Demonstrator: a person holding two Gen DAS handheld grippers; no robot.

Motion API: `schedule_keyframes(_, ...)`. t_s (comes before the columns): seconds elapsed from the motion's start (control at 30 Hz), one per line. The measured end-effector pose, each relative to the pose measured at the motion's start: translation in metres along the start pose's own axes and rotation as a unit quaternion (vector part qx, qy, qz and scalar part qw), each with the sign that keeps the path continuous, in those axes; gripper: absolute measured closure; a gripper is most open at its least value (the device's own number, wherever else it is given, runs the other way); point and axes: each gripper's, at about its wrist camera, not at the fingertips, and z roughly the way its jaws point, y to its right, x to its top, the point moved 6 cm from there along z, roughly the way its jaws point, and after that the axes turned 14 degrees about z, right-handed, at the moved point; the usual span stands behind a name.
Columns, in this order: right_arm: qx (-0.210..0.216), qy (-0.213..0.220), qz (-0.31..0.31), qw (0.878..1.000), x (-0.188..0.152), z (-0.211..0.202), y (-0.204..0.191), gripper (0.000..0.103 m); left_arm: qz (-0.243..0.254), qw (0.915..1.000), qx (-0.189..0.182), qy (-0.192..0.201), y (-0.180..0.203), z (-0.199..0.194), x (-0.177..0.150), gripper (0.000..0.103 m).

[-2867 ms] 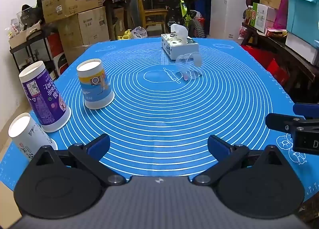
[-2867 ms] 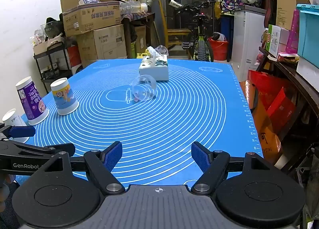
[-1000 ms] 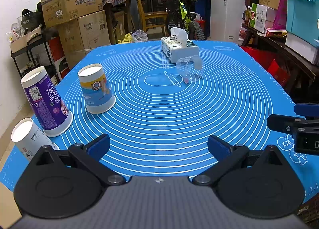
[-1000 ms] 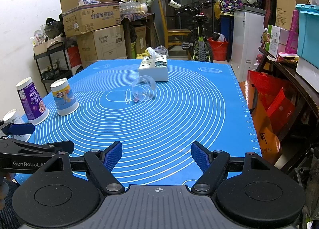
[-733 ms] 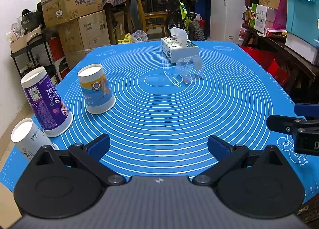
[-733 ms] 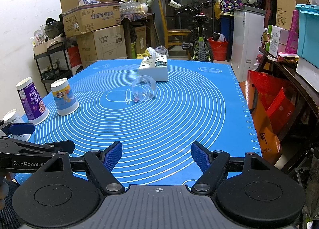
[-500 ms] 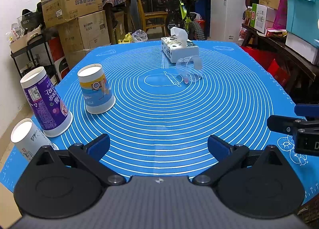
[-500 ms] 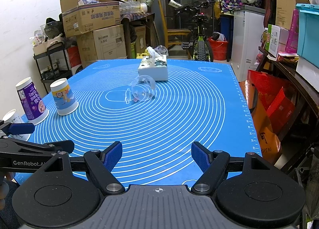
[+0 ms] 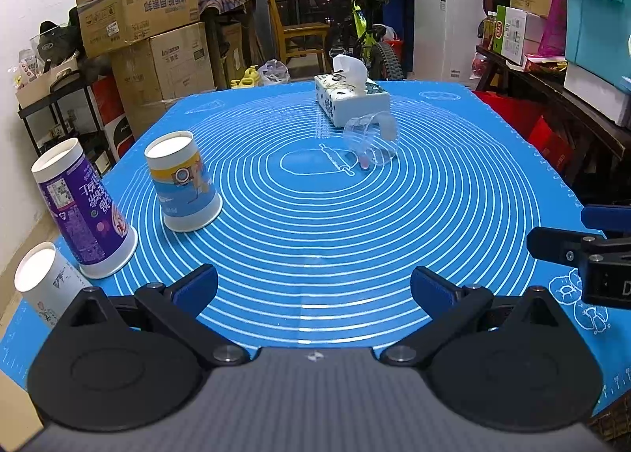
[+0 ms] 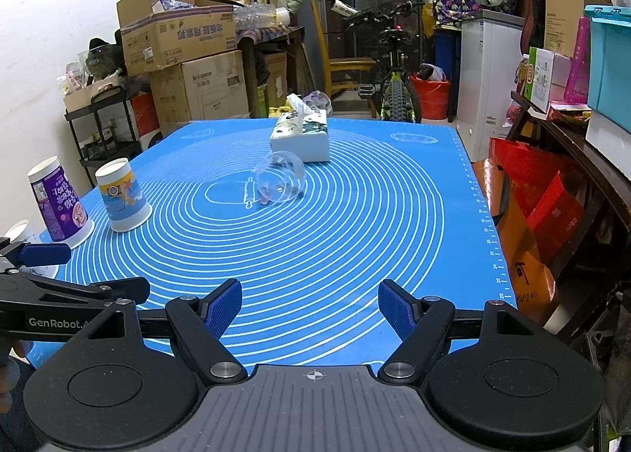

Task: Flip cup upside down
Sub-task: 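Move the left gripper to the clear plastic cup and close on it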

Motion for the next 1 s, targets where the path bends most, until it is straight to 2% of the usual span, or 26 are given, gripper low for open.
schedule_keyframes(0.33,-0.008,0.02,0.016,1.0,0.031,0.022,0.025,0.023,0.007,0.9996,0.013,0.025,0.0,0.032,0.038,0.0)
schedule_keyframes(0.5,-0.016,0.027,0.031,0.999,0.054,0.043,0.039,0.023,0.014,0.9982,0.026,0.051,0.006,0.064,0.068,0.0)
schedule_keyframes(0.73,-0.036,0.027,0.048,0.998,0.067,0.074,0.063,0.023,0.0,0.9979,0.021,0.062,0.021,0.118,0.1,0.0)
schedule_keyframes(1.0,-0.056,0.028,0.063,0.996,0.072,0.1,0.089,0.023,0.001,0.9967,0.047,0.066,0.039,0.164,0.119,0.0)
